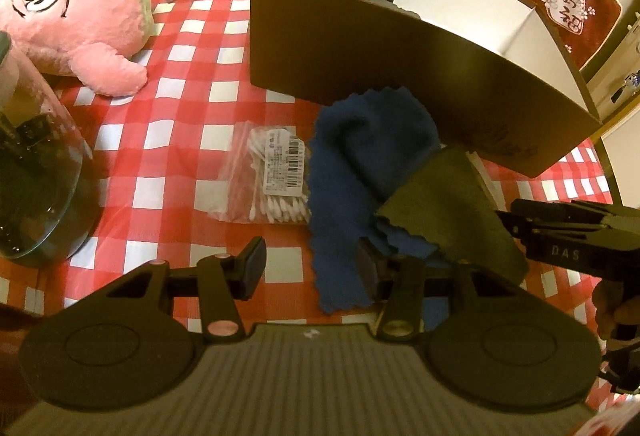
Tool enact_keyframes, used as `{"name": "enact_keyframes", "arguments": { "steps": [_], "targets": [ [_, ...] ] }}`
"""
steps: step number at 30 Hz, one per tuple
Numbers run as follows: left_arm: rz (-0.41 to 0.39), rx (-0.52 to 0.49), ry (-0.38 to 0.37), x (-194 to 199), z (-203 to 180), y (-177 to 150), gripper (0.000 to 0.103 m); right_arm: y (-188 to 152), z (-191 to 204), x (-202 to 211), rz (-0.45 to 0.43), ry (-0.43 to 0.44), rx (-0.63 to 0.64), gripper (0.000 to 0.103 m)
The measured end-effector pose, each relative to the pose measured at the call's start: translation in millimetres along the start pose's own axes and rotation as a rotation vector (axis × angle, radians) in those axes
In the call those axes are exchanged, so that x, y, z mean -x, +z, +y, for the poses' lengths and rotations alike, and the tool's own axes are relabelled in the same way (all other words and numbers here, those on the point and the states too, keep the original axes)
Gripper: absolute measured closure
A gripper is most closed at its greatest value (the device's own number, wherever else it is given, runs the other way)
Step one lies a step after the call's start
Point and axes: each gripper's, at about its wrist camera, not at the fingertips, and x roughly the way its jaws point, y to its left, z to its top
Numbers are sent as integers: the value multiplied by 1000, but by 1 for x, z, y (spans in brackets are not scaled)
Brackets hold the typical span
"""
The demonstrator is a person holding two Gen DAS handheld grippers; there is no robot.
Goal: Organize soft objects
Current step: 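Close the right gripper on the white paper strip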
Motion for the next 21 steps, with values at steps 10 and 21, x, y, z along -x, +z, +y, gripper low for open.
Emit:
{"name": "enact_keyframes", "arguments": {
  "steps": [10, 21],
  "targets": [
    [1, 1, -16, -15, 6, 4, 57, 5, -2, -14, 15, -3, -19, 71],
    [-23, 80, -8, -24, 25, 13, 57, 7, 3, -11, -9, -32, 29, 100]
  ]
}}
